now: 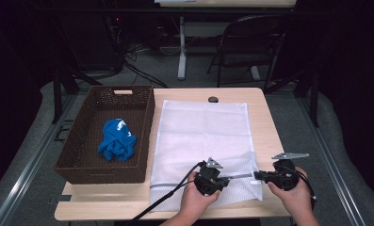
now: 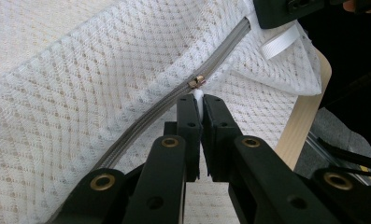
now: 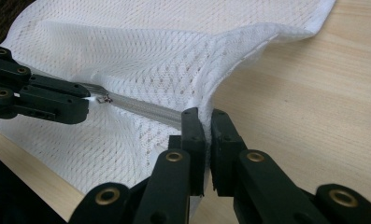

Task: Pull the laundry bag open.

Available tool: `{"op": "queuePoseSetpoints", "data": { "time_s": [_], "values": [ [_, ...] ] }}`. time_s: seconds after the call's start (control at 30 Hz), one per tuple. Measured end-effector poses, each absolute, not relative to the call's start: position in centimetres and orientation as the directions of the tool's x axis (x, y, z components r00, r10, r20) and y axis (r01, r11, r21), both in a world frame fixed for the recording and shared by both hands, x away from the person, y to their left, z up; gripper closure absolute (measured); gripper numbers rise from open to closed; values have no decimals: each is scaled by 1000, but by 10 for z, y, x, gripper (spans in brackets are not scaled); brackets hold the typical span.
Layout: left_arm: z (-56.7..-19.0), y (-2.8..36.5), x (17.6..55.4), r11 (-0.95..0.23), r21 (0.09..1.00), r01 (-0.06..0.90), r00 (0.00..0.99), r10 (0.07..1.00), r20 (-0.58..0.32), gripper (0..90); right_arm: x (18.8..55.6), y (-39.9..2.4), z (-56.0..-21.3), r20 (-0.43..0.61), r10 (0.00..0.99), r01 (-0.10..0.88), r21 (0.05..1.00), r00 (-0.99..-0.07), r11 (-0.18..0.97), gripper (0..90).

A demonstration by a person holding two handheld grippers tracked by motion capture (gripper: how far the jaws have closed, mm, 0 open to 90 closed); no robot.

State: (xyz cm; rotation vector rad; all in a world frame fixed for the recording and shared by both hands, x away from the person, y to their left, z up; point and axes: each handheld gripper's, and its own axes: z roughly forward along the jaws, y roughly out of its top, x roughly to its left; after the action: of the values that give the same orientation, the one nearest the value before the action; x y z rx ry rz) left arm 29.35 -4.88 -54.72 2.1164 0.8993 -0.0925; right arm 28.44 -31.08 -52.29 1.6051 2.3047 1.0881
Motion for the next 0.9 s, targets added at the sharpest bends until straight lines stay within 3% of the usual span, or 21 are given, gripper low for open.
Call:
{"op": "queuePoseSetpoints", "data": {
  "time_s": [0.9],
  "values": [
    [-545, -42, 287, -387, 654, 650, 692, 656, -300, 867, 281, -305, -522, 231, 867, 744, 635, -441, 209, 865]
  ]
}}
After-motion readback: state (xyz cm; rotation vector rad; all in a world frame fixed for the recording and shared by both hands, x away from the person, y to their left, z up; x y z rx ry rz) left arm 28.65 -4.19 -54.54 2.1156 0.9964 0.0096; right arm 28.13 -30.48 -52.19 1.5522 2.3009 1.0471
